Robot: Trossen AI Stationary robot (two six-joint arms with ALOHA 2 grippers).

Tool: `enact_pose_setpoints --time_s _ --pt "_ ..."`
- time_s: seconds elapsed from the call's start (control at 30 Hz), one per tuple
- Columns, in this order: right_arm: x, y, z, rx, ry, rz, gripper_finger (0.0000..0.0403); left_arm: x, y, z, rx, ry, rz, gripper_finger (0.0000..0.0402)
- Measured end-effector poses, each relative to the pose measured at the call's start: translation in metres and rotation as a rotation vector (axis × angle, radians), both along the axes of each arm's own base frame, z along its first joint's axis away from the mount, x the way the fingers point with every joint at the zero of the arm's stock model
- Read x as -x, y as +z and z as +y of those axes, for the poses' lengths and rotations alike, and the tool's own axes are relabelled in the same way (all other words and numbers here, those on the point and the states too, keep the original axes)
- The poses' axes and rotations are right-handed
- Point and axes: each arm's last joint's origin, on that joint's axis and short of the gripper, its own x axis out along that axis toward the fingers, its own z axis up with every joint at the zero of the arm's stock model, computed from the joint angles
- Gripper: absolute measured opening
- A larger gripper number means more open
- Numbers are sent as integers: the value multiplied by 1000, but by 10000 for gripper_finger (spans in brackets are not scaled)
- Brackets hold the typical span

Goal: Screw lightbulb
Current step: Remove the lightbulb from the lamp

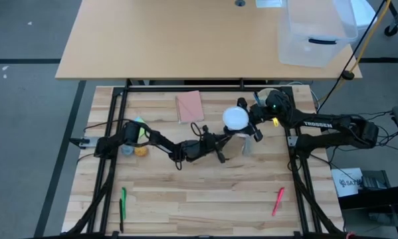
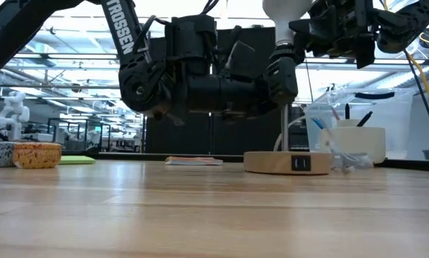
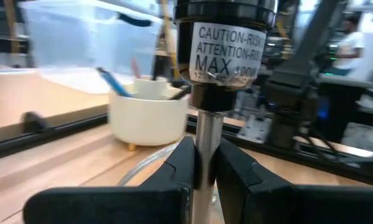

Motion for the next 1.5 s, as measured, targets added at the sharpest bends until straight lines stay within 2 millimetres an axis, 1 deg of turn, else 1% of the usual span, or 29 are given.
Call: enact_pose_setpoints --time_s 0.23,0.4,0.53,0.63,0.83,1.03,1.17,1.27,1.5 --pt "3 0 -1 15 -123 25 222 3 -1 -5 -5 153 13 39" --pt "8 6 0 30 -182 8 222 5 -1 -8 3 246 17 39" --pt "10 12 1 8 -320 -9 222 7 -2 -8 9 306 21 39" --pt "6 12 5 3 -428 -6 222 7 -2 -6 19 348 18 39" --pt "-3 11 20 9 -470 -20 222 8 -3 1 33 397 10 39" --pt "-14 6 26 -16 -639 -14 222 8 -3 5 36 430 10 39" --pt "-22 4 30 -33 -628 -46 222 8 -3 7 35 433 10 38" --pt "-27 -2 31 -47 -616 -33 222 8 -3 7 36 434 9 39" --pt "-37 -8 31 -63 -615 -68 222 8 -3 7 35 434 10 39"
